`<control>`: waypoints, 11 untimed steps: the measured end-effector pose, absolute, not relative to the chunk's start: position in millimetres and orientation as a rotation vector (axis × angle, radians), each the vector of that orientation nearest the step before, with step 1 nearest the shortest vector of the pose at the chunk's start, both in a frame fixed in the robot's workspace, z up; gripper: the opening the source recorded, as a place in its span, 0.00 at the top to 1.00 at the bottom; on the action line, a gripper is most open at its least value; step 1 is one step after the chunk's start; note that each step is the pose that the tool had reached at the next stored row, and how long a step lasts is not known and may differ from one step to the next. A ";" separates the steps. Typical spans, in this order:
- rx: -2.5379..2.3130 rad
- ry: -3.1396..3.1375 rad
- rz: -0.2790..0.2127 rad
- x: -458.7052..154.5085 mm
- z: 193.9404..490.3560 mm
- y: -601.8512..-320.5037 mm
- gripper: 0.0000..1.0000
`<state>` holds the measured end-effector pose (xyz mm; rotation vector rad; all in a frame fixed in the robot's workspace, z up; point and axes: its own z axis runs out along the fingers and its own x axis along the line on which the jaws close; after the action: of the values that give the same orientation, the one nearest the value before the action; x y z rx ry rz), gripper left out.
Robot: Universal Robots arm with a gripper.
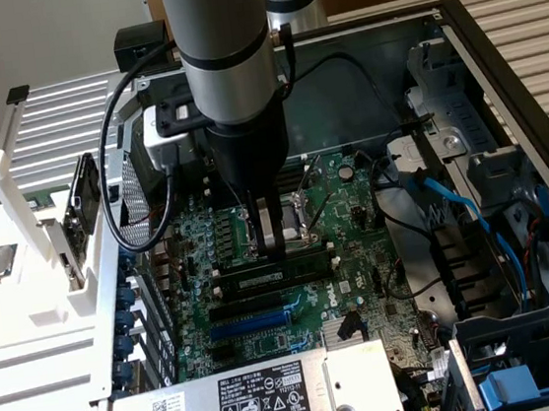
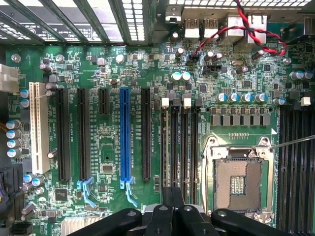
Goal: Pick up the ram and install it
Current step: 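Press down the ram until it locks into place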
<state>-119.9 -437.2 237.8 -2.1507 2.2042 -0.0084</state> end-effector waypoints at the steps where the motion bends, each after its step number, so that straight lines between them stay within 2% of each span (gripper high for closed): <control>1: -2.151 2.204 -0.008 -119.9 237.7 -437.2 0.90; 11: -2.151 2.204 -0.008 -119.9 236.8 -435.5 0.90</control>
<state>-119.9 -435.5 236.8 -2.1508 2.2041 -0.0083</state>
